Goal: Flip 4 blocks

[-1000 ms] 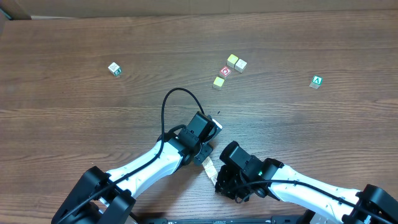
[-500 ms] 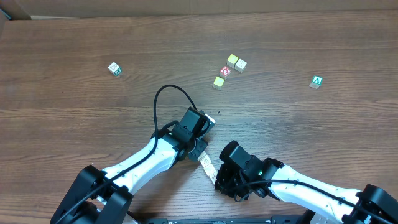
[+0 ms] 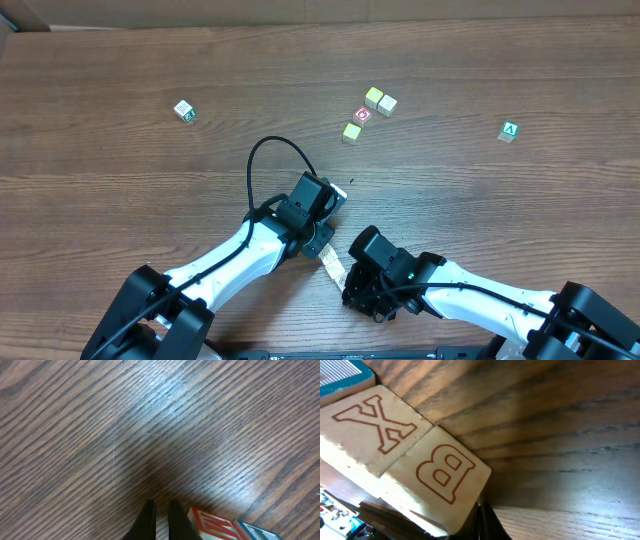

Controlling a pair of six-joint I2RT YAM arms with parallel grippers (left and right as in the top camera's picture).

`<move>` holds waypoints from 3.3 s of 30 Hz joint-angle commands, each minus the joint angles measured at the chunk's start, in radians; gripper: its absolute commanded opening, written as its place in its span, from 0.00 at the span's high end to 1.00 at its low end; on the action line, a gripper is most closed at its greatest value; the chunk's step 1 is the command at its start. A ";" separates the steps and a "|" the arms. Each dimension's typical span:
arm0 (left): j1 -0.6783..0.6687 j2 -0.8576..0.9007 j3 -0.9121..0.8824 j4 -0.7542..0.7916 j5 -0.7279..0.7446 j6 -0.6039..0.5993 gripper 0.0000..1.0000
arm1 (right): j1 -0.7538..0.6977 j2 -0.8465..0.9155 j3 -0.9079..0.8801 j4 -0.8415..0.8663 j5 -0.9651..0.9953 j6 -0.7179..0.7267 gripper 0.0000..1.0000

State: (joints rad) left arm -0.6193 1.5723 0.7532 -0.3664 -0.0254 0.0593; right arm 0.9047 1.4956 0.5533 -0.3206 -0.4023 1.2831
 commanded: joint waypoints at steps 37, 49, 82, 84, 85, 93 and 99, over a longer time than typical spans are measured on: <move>-0.008 0.010 -0.003 -0.005 0.112 0.031 0.96 | 0.040 0.006 0.002 0.058 -0.026 0.005 0.96; -0.033 0.010 -0.003 0.002 0.116 0.035 0.96 | 0.051 0.006 0.002 0.066 -0.026 0.012 0.96; -0.045 0.010 -0.003 0.026 0.158 0.037 0.94 | 0.071 0.006 0.002 0.092 -0.019 0.027 0.96; -0.045 0.010 -0.003 0.028 0.158 0.031 0.94 | 0.071 0.006 0.002 0.092 -0.019 0.027 0.96; -0.045 0.010 -0.003 0.029 0.158 0.031 0.94 | 0.071 0.006 0.002 0.092 -0.019 0.027 0.96; -0.051 0.010 -0.003 0.031 0.157 0.031 0.93 | 0.071 0.006 0.002 0.092 -0.019 0.027 0.96; -0.052 0.010 -0.003 0.033 0.157 0.031 0.93 | 0.072 0.006 0.002 0.092 -0.019 0.027 0.96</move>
State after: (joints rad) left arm -0.6548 1.5723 0.7532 -0.3244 0.0799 0.0818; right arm 0.9771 1.4971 0.5533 -0.2394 -0.4622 1.3056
